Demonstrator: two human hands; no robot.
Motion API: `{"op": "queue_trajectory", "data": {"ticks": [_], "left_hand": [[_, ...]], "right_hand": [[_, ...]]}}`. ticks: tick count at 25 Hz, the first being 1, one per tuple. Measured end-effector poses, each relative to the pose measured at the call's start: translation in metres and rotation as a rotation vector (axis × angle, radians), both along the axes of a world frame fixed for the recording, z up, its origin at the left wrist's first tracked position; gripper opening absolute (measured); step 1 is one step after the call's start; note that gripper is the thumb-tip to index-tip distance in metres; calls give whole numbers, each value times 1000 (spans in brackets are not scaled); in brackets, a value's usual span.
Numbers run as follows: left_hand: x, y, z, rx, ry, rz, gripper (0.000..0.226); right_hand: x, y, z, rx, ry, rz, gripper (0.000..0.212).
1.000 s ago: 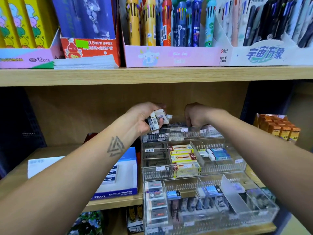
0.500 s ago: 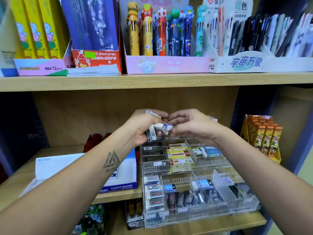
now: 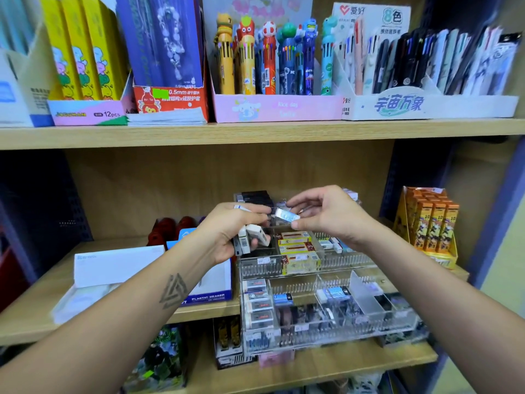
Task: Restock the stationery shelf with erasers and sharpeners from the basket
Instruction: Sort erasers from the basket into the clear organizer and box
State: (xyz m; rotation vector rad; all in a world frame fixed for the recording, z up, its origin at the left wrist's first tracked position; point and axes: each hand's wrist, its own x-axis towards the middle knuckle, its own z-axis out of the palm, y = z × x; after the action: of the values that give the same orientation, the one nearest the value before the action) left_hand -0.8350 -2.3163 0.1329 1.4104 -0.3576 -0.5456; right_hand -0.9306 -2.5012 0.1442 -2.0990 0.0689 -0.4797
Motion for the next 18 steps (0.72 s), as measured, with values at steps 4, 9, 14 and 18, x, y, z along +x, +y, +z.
{"op": "queue_trajectory", "data": {"ticks": [4,9,14,18], "left_hand": [[-13,-1,-4,42,20,-14,4],[-25,1,-8,87,-33,2,13],[-35,13,0,31,-87,-10,19],[-49,26,-22,75,-62,-61,18]], "right_hand": [[-8,9,-3,-136,21,23,29],[-27,12,-16,-599,134,29,26],[-35,25,-34,-831,350,196,20],[-24,40,-70,-952,383,214,12]]}}
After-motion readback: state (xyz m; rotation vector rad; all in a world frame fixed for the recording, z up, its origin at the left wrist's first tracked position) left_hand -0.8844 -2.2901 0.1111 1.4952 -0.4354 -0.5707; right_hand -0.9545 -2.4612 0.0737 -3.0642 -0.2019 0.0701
